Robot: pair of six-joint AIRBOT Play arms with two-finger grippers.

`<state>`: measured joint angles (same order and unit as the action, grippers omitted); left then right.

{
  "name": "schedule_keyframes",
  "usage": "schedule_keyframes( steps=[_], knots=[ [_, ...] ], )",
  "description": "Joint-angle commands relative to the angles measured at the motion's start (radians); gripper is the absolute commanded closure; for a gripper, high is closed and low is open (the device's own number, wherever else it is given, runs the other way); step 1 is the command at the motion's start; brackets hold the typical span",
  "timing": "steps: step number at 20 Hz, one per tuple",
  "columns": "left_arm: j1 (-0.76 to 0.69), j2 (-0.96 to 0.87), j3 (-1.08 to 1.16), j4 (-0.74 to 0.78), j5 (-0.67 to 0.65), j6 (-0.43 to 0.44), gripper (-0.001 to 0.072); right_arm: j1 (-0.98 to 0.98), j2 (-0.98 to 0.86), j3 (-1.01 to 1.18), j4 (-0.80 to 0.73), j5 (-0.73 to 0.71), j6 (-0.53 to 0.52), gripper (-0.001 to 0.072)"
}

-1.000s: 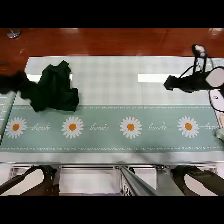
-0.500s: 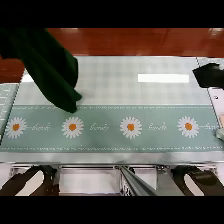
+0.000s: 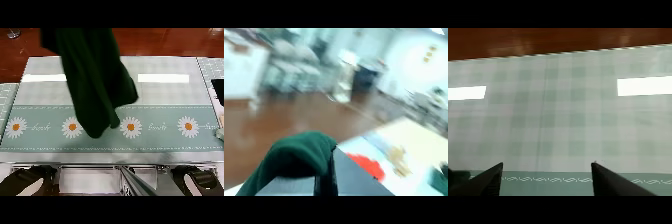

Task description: Fold the shirts.

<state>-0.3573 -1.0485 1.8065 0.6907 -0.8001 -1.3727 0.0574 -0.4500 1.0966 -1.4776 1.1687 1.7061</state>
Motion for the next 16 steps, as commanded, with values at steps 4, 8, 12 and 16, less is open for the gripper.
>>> schedule_keyframes(
  steps=[4, 8, 12, 16],
  knots=[
    [-0.008, 0.081, -0.539, 0.021, -0.053, -0.007, 0.0682, 0.000, 0.012, -0.084, -0.024, 0.003, 0.015, 0.0093],
    [0.221, 0.144, -0.955, 0.155, -0.262, -0.008, 0.0682, 0.000, -0.071, -0.256, 0.048, -0.010, 0.033, 0.0093],
    [0.366, 0.109, -1.171, 0.158, -0.256, -0.006, 0.0379, 0.000, -0.301, -0.388, 0.244, -0.191, -0.011, 0.0092],
    [0.613, 0.108, -1.006, 0.252, -0.367, 0.003, 0.0005, -0.251, -0.513, -0.174, 0.238, -0.077, -0.123, 0.0079]
  ],
)
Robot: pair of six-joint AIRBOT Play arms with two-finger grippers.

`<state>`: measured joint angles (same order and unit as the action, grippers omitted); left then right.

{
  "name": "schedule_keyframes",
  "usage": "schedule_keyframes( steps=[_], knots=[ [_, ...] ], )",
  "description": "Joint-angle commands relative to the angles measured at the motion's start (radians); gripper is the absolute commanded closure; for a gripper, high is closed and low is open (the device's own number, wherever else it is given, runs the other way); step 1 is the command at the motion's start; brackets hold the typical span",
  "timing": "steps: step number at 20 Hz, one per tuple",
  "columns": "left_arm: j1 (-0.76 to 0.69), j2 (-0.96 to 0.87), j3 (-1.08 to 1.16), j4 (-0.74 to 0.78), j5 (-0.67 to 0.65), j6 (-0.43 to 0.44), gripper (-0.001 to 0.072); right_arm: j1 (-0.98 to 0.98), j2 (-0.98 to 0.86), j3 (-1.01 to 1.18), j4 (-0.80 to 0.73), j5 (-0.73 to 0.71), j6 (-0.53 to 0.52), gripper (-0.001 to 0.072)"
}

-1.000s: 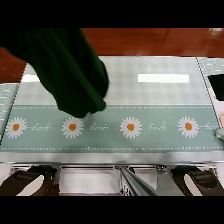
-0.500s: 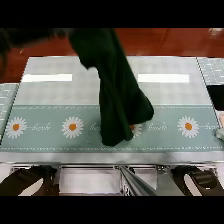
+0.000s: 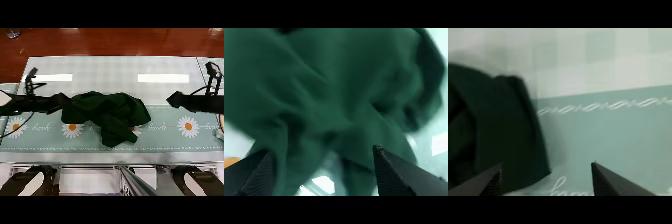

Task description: Fold the shirts.

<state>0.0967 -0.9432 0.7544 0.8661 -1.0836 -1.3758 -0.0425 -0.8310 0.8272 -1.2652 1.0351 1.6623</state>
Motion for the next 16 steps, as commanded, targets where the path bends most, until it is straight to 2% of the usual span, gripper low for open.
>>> schedule_keyframes(
  steps=[1, 3, 4, 5, 7, 10, 14, 15, 16],
  knots=[
    [0.239, 0.026, 0.063, 0.124, -0.103, 0.001, 0.0006, -0.255, -0.132, 0.120, -0.022, 0.100, -0.090, 0.0080],
    [0.356, 0.078, -0.029, 0.137, -0.124, -0.032, 0.0007, -0.445, -0.094, 0.056, -0.064, 0.169, -0.116, 0.0080],
    [0.375, 0.090, -0.113, 0.097, -0.134, -0.042, 0.0007, -0.498, -0.063, -0.028, -0.024, 0.160, -0.117, 0.0081],
    [0.372, 0.089, -0.206, 0.016, -0.153, -0.031, 0.0007, -0.515, -0.031, -0.134, 0.070, 0.139, -0.133, 0.0082],
    [0.339, 0.078, -0.351, -0.123, -0.132, 0.080, 0.0007, -0.479, -0.006, -0.290, 0.293, 0.135, -0.266, 0.0082],
    [0.244, 0.048, -0.435, -0.156, 0.062, 0.083, 0.0008, -0.325, -0.015, -0.395, 0.354, 0.086, -0.259, 0.0082],
    [0.035, -0.064, -0.429, -0.345, 0.339, 0.145, 0.0011, -0.114, -0.071, -0.404, 0.375, 0.000, -0.214, 0.0082],
    [-0.001, -0.093, -0.415, -0.385, 0.369, 0.167, 0.0030, -0.076, -0.082, -0.404, 0.374, -0.016, -0.196, 0.0082],
    [-0.027, -0.116, -0.396, -0.403, 0.373, 0.197, 0.0243, -0.045, -0.091, -0.404, 0.374, -0.020, -0.190, 0.0082]
  ],
)
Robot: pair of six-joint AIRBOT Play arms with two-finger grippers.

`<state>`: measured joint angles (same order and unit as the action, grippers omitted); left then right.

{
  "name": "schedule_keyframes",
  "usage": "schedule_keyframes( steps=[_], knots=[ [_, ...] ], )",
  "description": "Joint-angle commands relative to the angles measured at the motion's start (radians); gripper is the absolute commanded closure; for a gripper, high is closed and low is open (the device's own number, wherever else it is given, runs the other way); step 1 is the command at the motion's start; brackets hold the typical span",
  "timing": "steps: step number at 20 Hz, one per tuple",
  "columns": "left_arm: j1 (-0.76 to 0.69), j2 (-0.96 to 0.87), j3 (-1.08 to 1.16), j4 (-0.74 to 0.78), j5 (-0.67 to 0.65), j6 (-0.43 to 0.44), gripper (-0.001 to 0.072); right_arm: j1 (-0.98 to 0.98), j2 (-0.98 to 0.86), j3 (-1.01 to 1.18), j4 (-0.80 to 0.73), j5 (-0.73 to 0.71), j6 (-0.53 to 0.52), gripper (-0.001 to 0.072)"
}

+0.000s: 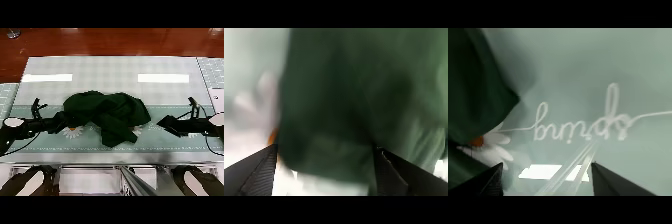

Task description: Fold the shirts.

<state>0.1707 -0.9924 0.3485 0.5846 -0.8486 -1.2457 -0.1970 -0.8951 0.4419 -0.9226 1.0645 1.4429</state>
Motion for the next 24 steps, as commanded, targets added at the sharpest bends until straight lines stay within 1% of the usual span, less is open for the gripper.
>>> schedule_keyframes(
  steps=[1, 3, 5, 7, 9, 10, 12, 13, 14, 15, 17, 18, 19, 21, 24],
  knots=[
    [-0.117, -0.086, 0.036, -0.121, 0.126, 0.099, 0.0686, 0.141, -0.036, -0.018, 0.031, -0.046, 0.037, 0.0082],
    [-0.119, -0.092, 0.082, -0.121, 0.091, 0.137, 0.0683, 0.217, -0.065, -0.018, 0.044, -0.047, 0.065, 0.0082],
    [-0.117, -0.091, 0.123, -0.121, 0.052, 0.164, 0.0683, 0.310, -0.115, -0.018, 0.122, -0.081, 0.056, 0.0082],
    [-0.117, -0.091, 0.145, -0.121, 0.044, 0.164, 0.0683, 0.411, -0.180, -0.018, 0.240, -0.147, 0.013, 0.0082],
    [-0.117, -0.091, 0.149, -0.121, 0.043, 0.164, 0.0683, 0.502, -0.266, 0.000, 0.358, -0.174, -0.058, 0.0082],
    [-0.117, -0.091, 0.149, -0.121, 0.038, 0.164, 0.0682, 0.538, -0.305, 0.020, 0.396, -0.188, -0.081, 0.0082],
    [-0.117, -0.091, 0.149, -0.121, 0.032, 0.164, 0.0682, 0.597, -0.383, 0.080, 0.426, -0.222, -0.092, 0.0093],
    [-0.117, -0.091, 0.150, -0.121, 0.029, 0.164, 0.0682, 0.620, -0.420, 0.119, 0.426, -0.221, -0.092, 0.0145],
    [-0.114, -0.091, 0.155, -0.121, 0.023, 0.164, 0.0682, 0.635, -0.445, 0.153, 0.425, -0.210, -0.094, 0.0395],
    [-0.105, -0.091, 0.171, -0.121, 0.001, 0.164, 0.0682, 0.640, -0.452, 0.191, 0.418, -0.188, -0.122, 0.0688],
    [-0.059, -0.085, 0.262, -0.121, -0.097, 0.164, 0.0682, 0.591, -0.422, 0.304, 0.328, -0.113, -0.117, 0.0692],
    [-0.034, -0.077, 0.339, -0.122, -0.146, 0.159, 0.0683, 0.545, -0.392, 0.388, 0.244, -0.072, -0.078, 0.0692],
    [-0.014, -0.068, 0.444, -0.122, -0.187, 0.143, 0.0683, 0.486, -0.357, 0.502, 0.142, -0.036, -0.017, 0.0692],
    [-0.009, -0.062, 0.698, -0.122, -0.237, 0.097, 0.0683, 0.380, -0.306, 0.781, 0.003, 0.030, 0.061, 0.0693],
    [-0.003, -0.063, 1.120, -0.111, -0.261, 0.019, 0.0683, 0.299, -0.298, 1.238, -0.066, 0.194, 0.073, 0.0693]
  ],
)
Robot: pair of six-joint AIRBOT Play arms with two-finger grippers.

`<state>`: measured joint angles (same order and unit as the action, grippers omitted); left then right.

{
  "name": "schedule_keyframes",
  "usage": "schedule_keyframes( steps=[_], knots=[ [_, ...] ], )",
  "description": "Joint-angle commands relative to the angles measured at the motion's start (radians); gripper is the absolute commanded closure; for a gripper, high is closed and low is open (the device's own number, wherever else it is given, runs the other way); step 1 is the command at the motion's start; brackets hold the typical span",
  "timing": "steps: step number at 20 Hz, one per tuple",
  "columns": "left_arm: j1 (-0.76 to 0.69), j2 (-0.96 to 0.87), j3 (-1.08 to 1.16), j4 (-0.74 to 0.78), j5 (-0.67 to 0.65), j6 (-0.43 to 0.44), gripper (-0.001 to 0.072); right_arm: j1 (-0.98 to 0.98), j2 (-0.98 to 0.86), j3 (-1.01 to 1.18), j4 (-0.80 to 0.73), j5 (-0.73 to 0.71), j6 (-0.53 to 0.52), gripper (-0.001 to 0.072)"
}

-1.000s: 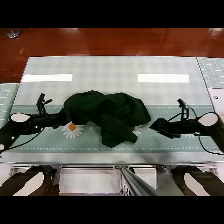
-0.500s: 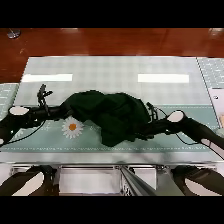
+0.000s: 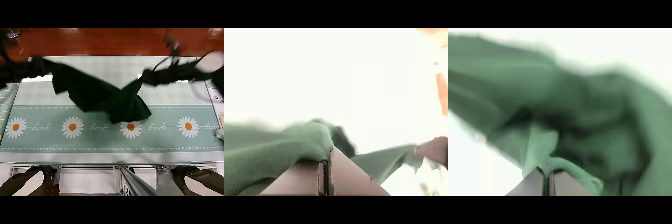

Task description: Fold the shirts.

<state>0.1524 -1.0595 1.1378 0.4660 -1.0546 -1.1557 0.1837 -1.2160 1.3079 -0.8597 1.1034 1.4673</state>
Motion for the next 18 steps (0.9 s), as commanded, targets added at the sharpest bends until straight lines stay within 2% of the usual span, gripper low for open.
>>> schedule_keyframes(
  steps=[1, 4, 6, 9, 12, 18],
  knots=[
    [0.018, 0.005, 0.473, 0.050, -0.072, -0.108, 0.0683, -0.083, 0.023, 0.522, -0.170, 0.222, 0.052, 0.0693],
    [0.040, 0.008, 0.848, 0.298, -0.188, -0.246, 0.0683, -0.082, 0.065, 0.828, -0.254, 0.350, 0.055, 0.0693],
    [0.062, 0.030, 1.020, 0.444, -0.264, -0.315, 0.0683, -0.082, 0.174, 0.844, -0.348, 0.346, 0.055, 0.0693],
    [0.078, 0.163, 1.029, 0.566, -0.272, -0.320, 0.0683, -0.082, 0.334, 0.844, -0.470, 0.363, 0.055, 0.0693],
    [0.078, 0.293, 0.975, 0.583, -0.307, -0.319, 0.0683, -0.082, 0.445, 0.844, -0.514, 0.388, 0.055, 0.0692],
    [0.078, 0.399, 0.954, 0.639, -0.495, -0.323, 0.0683, -0.083, 0.512, 0.825, -0.540, 0.463, 0.067, 0.0692]
  ],
)
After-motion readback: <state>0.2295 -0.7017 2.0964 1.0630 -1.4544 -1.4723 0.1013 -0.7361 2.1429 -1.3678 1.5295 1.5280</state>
